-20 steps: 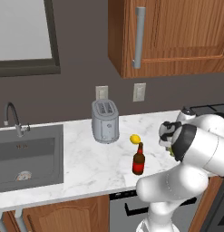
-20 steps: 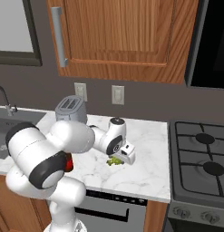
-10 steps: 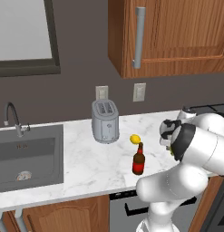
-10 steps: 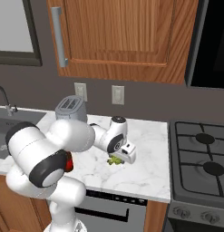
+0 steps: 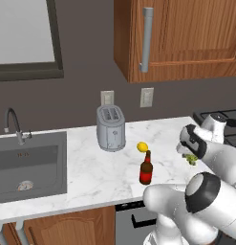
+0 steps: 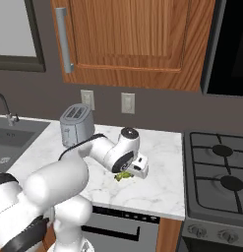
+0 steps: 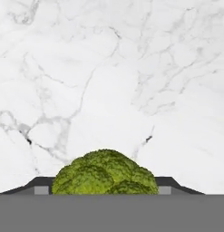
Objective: Place the beer on the top shelf of the fridge to keep it out of children's reach, and place the broccoli and lemon on lower shelves for easy access.
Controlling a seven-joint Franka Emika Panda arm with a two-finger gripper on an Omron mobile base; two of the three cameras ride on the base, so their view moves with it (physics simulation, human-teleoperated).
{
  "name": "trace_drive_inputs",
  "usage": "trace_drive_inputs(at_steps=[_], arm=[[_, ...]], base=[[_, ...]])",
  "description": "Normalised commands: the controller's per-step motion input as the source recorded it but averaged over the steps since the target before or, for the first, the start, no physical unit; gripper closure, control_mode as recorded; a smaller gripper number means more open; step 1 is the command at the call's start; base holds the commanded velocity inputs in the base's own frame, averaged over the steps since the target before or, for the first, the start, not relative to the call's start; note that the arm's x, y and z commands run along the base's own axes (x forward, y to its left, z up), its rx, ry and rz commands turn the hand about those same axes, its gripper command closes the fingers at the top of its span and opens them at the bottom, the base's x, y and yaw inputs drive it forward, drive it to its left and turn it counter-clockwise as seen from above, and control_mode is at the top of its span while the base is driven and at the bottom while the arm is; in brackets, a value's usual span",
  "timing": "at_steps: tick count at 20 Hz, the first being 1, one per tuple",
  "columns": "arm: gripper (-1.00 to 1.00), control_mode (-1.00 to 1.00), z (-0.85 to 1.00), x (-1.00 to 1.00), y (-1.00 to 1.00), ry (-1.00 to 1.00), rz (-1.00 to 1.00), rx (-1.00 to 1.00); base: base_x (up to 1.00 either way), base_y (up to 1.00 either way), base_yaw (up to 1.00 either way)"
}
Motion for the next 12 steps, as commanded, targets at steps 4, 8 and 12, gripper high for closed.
trace_drive_inputs(at_steps=[4,8,12], arm=[[1.0,-1.0,1.0,-1.0,0.2,-0.57,0.37,-0.05],[1.0,-1.0,1.0,-1.0,0.15,-0.59,0.35,-0.03],[1.0,-1.0,1.0,-0.98,0.22,-0.49,0.33,-0.05]], base=[[0.0,0.0,0.0],[0.0,0.0,0.0],[0.0,0.0,0.0]])
